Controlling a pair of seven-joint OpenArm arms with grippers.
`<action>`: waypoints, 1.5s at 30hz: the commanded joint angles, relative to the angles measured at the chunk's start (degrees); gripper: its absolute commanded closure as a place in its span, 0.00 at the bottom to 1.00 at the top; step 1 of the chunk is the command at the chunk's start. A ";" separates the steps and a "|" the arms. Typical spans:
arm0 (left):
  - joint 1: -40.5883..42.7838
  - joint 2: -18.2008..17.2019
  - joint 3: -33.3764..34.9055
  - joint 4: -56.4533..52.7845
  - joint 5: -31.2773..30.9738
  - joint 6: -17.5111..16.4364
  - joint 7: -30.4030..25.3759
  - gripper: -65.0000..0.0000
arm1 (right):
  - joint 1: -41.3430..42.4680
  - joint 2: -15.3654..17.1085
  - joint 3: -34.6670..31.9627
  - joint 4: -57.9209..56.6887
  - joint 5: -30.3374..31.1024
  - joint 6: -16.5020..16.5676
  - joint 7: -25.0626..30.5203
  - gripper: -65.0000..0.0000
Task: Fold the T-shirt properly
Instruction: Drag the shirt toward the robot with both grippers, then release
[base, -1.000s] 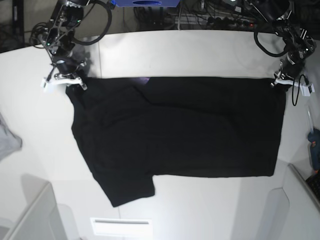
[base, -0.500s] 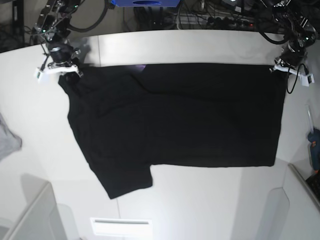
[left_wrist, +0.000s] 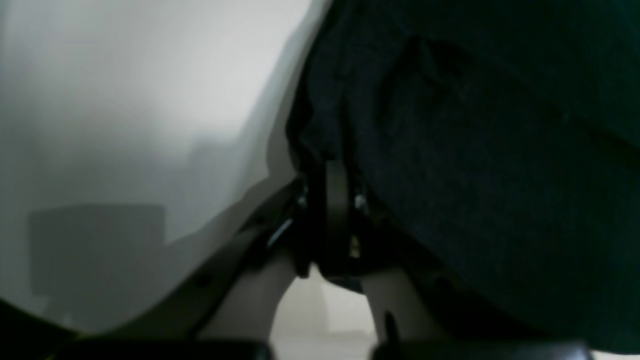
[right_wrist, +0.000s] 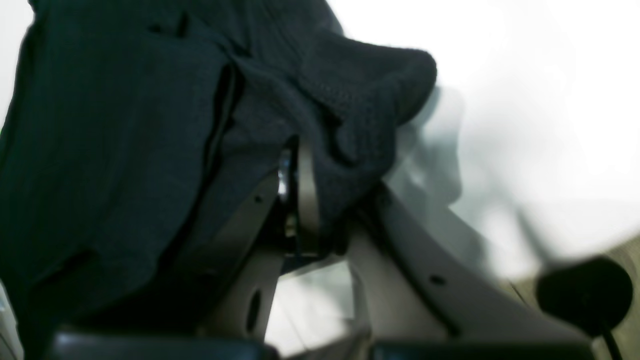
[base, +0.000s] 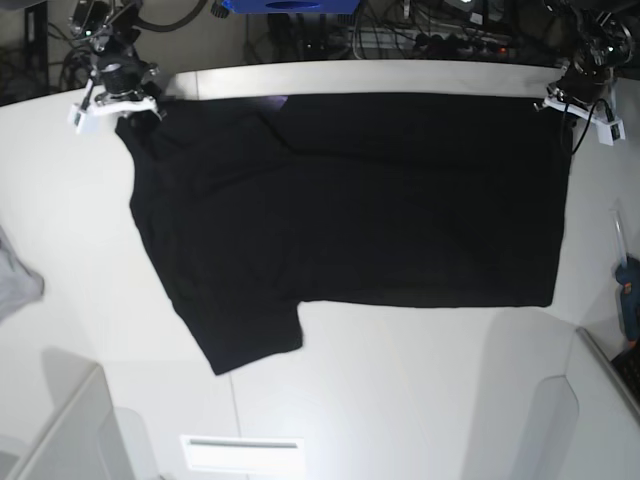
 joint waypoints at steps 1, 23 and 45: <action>0.85 -0.56 -0.35 0.62 0.88 0.39 0.66 1.00 | -0.87 0.20 0.38 1.19 0.41 0.14 0.99 1.00; 6.39 0.32 -0.61 0.62 0.88 0.30 0.58 1.00 | -3.15 0.46 0.38 1.19 0.23 0.14 1.08 1.00; 6.47 1.20 -0.96 7.13 0.88 0.39 0.66 0.27 | -3.15 -0.68 6.89 1.19 0.41 0.14 0.99 0.58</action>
